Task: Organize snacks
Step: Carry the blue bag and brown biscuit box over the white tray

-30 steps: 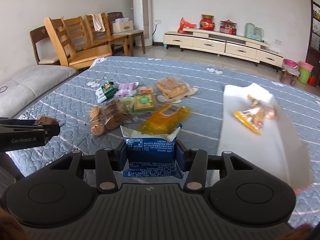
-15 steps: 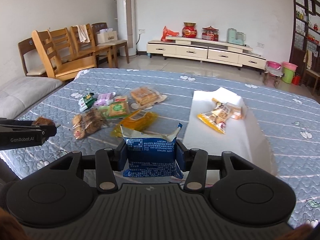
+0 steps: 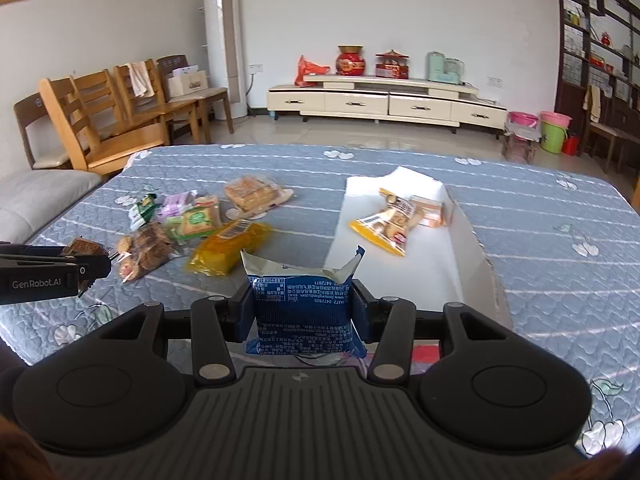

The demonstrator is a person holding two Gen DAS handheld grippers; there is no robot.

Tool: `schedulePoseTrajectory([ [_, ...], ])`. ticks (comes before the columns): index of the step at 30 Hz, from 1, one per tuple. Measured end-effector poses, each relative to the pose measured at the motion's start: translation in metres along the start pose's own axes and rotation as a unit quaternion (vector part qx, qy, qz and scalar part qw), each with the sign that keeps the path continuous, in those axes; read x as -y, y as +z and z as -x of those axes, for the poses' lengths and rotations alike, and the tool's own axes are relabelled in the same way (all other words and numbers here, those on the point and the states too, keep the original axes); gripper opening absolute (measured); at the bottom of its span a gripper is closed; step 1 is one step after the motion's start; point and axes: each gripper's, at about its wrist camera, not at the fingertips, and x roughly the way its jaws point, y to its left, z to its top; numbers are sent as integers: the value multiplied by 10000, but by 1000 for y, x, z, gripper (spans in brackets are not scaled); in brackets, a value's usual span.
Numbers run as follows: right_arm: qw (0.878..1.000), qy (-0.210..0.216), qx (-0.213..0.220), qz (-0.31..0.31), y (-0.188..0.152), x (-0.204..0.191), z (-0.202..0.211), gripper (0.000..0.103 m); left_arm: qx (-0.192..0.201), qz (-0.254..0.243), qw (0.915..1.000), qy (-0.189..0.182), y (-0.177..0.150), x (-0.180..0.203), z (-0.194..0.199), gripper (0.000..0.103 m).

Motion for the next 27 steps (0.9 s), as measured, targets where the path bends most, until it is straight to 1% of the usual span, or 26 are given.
schedulePoseTrajectory([
  [15, 9986, -357, 96, -373, -4, 35, 2, 59, -24, -399, 9981, -465, 11, 52, -14, 49],
  [27, 9968, -537, 135, -580, -4, 58, -5, 59, -37, -654, 9954, -695, 20, 90, -28, 49],
])
